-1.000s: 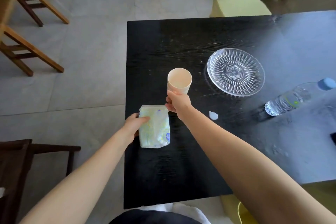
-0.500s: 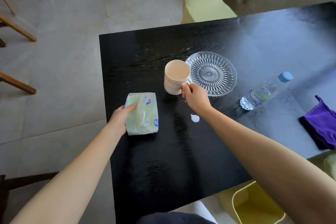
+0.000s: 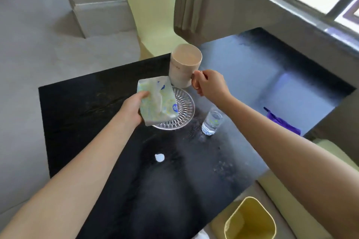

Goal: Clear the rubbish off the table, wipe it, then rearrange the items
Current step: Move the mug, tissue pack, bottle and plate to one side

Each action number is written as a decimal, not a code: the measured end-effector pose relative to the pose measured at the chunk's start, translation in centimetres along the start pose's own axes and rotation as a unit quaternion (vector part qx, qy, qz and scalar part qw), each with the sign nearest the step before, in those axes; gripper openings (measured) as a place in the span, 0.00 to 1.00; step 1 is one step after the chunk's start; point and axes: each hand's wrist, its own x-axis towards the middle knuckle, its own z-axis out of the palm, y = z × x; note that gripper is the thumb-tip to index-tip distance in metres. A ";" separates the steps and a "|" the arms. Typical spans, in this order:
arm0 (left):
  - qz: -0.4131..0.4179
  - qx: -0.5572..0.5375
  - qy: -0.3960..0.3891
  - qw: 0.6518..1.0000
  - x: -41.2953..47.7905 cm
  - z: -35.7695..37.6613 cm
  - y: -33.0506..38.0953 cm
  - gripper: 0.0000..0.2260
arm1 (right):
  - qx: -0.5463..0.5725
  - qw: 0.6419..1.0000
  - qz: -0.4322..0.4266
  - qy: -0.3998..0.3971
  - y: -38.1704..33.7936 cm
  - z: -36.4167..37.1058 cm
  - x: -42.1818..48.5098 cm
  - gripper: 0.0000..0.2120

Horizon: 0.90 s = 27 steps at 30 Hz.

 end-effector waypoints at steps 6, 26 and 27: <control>0.003 0.000 -0.020 1.000 1.8 8.5 2.2 0.12 | 0.036 0.999 0.008 0.037 2.0 -6.7 5.1 0.20; -0.044 0.127 0.042 0.990 14.3 27.5 -2.0 0.12 | 0.025 0.990 0.133 -0.044 24.9 -13.6 19.3 0.19; -0.048 0.133 0.044 0.989 14.8 27.5 -2.2 0.12 | 0.022 0.988 0.142 -0.047 25.8 -13.0 19.8 0.19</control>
